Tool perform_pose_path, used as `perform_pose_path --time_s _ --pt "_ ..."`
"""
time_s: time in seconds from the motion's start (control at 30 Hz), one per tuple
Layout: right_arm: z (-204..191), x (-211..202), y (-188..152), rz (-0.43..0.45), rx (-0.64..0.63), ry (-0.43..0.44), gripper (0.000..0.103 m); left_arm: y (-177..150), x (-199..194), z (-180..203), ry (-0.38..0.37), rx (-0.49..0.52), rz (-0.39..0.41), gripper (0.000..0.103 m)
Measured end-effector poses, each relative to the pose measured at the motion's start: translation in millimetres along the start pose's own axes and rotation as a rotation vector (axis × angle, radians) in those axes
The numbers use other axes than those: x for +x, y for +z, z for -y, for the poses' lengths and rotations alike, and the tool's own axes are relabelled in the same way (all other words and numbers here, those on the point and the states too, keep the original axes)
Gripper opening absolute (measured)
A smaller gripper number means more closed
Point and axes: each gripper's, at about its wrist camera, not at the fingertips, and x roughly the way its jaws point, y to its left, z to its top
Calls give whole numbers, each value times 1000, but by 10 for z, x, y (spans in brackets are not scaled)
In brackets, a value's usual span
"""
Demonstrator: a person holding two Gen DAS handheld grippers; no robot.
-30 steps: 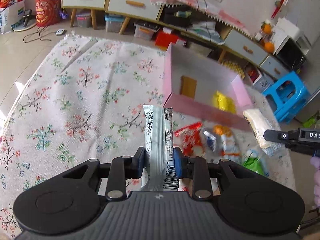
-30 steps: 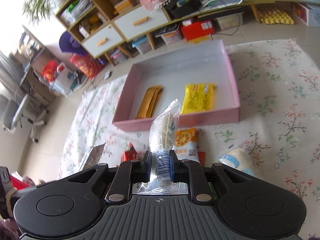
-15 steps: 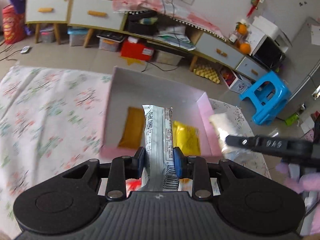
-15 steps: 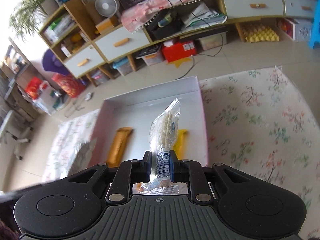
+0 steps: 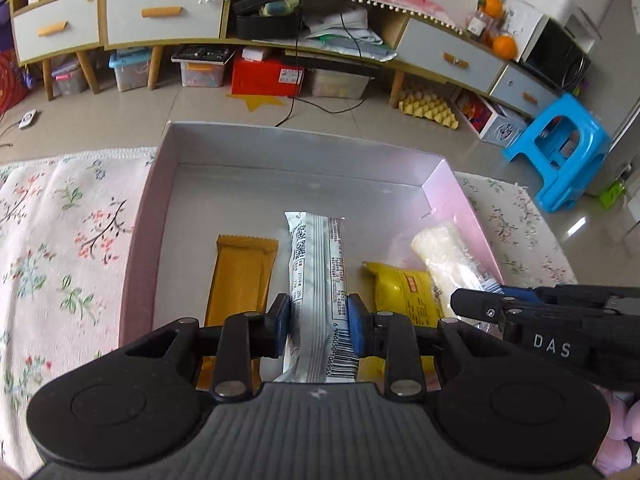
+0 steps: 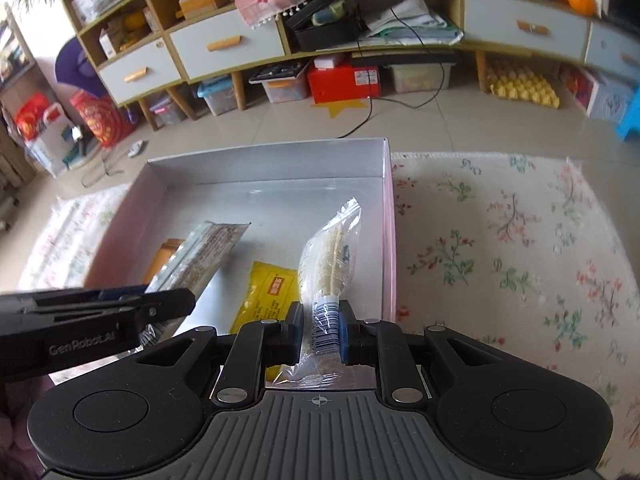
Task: Organize snacks
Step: 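Lower both held snacks into the pink box and release them, then grasp the pink pastry pack with the left gripper while the right grasps the brown cake pack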
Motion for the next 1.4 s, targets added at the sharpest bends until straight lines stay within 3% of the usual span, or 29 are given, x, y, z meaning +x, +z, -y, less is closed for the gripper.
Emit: perform_pose_path --time_s 0.23,0.43,0.57,0.73,0.87,0.93,1.17,1.4 --pt "-37 117 -2 27 -40 -69 17 22 67 -19 -9 12 13 27" --pt "-28 186 -3 40 -34 -69 18 -4 100 -36 -21 26 28 29" --pt "12 149 38 48 5 -34 23 8 62 -36 -24 31 51 40" --pt "90 20 94 72 64 20 55 13 -31 11 -13 51 77 60" --pt "88 -154 139 81 76 28 61 -11 -142 47 -5 66 72 70" --pt "67 -252 150 91 67 30 73 -18 -201 69 -1 80 78 75" --pt "-33 -592 109 100 37 14 82 -98 -492 85 18 76 90 90" --pt "-44 -883 -70 71 57 39 87 -299 -772 19 53 25 89 99"
